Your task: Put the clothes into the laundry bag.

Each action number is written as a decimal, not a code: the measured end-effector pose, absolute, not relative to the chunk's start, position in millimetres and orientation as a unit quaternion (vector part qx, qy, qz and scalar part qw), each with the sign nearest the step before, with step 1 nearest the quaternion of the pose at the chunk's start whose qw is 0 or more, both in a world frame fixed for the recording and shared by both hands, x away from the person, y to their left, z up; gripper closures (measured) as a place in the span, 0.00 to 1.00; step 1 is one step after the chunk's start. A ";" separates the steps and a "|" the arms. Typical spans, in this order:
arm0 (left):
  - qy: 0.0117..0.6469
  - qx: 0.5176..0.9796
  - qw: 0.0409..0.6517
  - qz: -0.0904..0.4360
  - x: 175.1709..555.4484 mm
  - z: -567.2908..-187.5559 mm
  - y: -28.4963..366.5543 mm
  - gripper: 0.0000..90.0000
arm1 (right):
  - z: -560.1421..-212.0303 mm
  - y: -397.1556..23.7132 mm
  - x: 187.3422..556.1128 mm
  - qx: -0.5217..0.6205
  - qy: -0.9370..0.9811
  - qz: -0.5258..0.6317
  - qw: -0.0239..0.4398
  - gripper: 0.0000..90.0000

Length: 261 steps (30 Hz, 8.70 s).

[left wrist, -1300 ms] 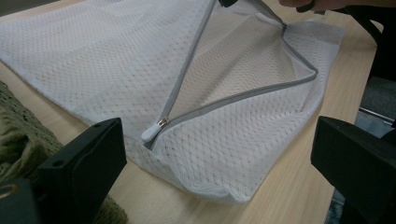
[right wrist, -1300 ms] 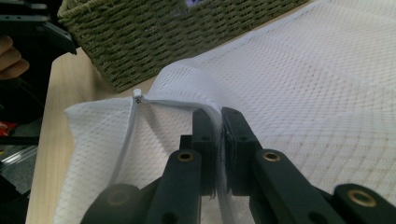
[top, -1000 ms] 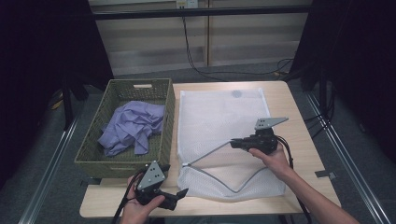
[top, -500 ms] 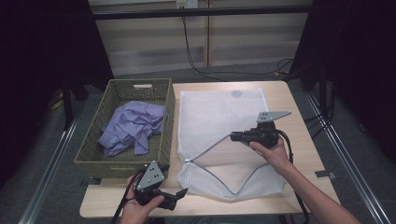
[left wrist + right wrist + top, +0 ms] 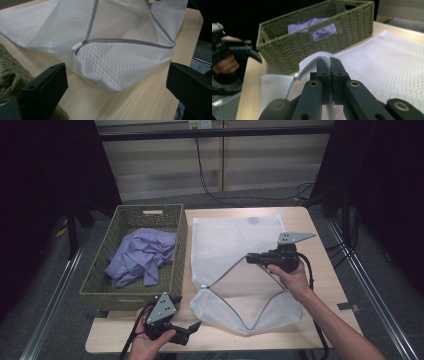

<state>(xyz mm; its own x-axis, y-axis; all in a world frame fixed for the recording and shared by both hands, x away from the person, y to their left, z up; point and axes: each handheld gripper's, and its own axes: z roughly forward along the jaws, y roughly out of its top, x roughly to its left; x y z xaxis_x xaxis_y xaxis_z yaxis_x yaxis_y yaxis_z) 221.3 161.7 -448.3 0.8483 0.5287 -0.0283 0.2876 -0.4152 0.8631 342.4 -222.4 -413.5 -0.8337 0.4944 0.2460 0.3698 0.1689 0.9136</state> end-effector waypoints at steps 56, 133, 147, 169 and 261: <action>0.354 0.767 0.497 0.198 277.0 -379.4 242.4 0.09 | -406.7 -222.1 351.9 0.283 0.757 0.585 0.058 0.98; 0.479 0.854 0.172 0.106 446.3 -475.7 280.8 0.05 | -413.1 -220.5 354.7 0.282 0.764 0.578 0.052 0.98; 0.488 0.853 0.155 0.098 447.4 -483.0 278.8 0.04 | -414.6 -221.1 354.0 0.283 0.766 0.575 0.054 0.98; 0.536 0.830 0.145 0.060 451.3 -458.8 289.8 0.89 | -415.9 -220.0 354.1 0.282 0.768 0.572 0.054 0.98; 0.386 0.612 0.627 0.288 314.6 -272.0 323.9 0.91 | -409.3 -220.0 350.8 0.276 0.764 0.581 0.060 0.98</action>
